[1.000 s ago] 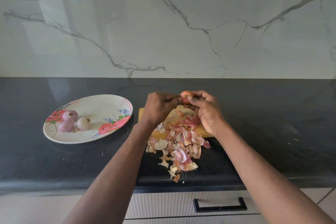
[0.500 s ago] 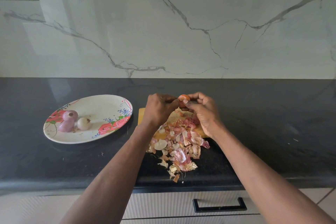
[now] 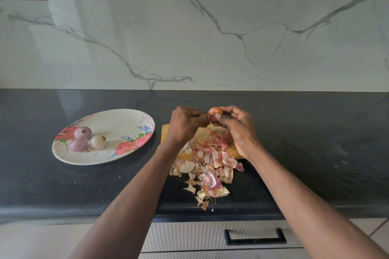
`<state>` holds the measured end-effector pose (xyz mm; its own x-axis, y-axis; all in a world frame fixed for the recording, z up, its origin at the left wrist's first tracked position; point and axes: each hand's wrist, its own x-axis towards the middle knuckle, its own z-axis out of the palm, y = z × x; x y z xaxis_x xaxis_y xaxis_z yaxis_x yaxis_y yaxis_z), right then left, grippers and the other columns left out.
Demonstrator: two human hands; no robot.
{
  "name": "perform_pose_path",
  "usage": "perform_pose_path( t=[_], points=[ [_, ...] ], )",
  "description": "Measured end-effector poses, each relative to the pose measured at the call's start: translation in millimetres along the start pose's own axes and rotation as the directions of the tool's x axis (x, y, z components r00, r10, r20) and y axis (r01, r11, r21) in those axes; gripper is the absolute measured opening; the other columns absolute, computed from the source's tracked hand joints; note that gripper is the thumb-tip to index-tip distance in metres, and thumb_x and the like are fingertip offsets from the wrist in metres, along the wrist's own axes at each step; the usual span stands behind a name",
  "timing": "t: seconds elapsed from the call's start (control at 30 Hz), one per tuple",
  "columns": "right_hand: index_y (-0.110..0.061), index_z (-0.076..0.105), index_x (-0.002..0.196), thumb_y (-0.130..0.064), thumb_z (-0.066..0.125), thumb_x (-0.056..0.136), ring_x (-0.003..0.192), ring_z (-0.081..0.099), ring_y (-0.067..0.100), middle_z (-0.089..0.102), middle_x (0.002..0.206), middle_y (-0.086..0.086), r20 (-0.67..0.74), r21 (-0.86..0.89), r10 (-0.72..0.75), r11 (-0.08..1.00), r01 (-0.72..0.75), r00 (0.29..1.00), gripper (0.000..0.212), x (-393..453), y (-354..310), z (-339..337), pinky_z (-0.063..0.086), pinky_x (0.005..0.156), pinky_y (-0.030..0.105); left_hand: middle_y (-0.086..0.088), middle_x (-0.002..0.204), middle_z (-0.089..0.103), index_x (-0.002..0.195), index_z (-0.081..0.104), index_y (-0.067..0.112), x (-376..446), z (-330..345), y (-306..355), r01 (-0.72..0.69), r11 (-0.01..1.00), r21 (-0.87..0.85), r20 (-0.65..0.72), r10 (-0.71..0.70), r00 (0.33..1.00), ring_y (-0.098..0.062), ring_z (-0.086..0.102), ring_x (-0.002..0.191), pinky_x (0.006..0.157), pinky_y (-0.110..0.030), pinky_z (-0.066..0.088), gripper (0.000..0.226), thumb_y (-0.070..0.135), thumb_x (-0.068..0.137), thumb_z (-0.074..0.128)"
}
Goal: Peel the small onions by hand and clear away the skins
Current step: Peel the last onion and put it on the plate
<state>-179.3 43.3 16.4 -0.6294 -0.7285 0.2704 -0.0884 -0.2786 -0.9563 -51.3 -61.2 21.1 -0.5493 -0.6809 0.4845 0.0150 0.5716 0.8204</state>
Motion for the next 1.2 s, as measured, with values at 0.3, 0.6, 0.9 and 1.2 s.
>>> perform_pose_path(
  t=[0.3, 0.6, 0.9, 1.2],
  points=[
    [-0.006, 0.073, 0.104, -0.001, 0.073, 0.087, 0.086, 0.075, 0.023, 0.078, 0.095, 0.012, 0.018, 0.042, 0.025, 0.999, -0.026, 1.000, 0.017, -2.3, -0.5, -0.4, 0.060, 0.076, 0.028, -0.008, 0.074, 0.076, 0.086, 0.080, 0.005, -0.7, 2.7, -1.5, 0.030, 0.999, 0.017, -0.043, -0.029, 0.999, -0.019, 0.074, 0.068, 0.073, -0.046, 0.062, 0.008, 0.009, 0.087, 0.074],
    [-0.001, 0.069, 0.111, 0.002, 0.069, 0.089, 0.100, 0.073, 0.027, 0.076, 0.105, 0.016, 0.014, 0.122, 0.037, 0.992, -0.038, 0.999, 0.023, 0.7, -0.8, 1.1, 0.060, 0.086, 0.034, -0.004, 0.086, 0.079, 0.104, 0.080, 0.010, 1.1, 2.3, -3.2, -0.021, 1.000, 0.009, -0.007, 0.021, 1.000, -0.013, 0.075, 0.076, 0.080, -0.043, 0.062, 0.015, 0.018, 0.093, 0.072],
    [-0.013, 0.073, 0.106, -0.004, 0.074, 0.088, 0.093, 0.075, 0.019, 0.078, 0.098, 0.006, -0.009, -0.024, -0.011, 1.000, 0.011, 1.000, 0.020, -0.1, 3.2, 1.8, 0.060, 0.086, 0.032, -0.005, 0.077, 0.077, 0.090, 0.082, 0.006, -1.5, 4.1, 0.6, 0.041, 0.998, 0.053, -0.036, -0.039, 0.999, -0.019, 0.075, 0.074, 0.073, -0.043, 0.060, 0.009, 0.012, 0.087, 0.075],
    [-0.011, 0.074, 0.108, -0.008, 0.073, 0.090, 0.095, 0.075, 0.019, 0.078, 0.099, 0.004, 0.010, -0.058, -0.003, 0.998, 0.004, 1.000, 0.019, -1.2, 6.6, 2.2, 0.059, 0.091, 0.040, -0.008, 0.068, 0.072, 0.083, 0.080, 0.008, -6.5, 8.6, 2.4, -0.001, 0.985, 0.174, -0.073, 0.014, 0.997, -0.024, 0.062, 0.059, 0.059, -0.045, 0.050, 0.012, 0.014, 0.088, 0.072]
  ],
)
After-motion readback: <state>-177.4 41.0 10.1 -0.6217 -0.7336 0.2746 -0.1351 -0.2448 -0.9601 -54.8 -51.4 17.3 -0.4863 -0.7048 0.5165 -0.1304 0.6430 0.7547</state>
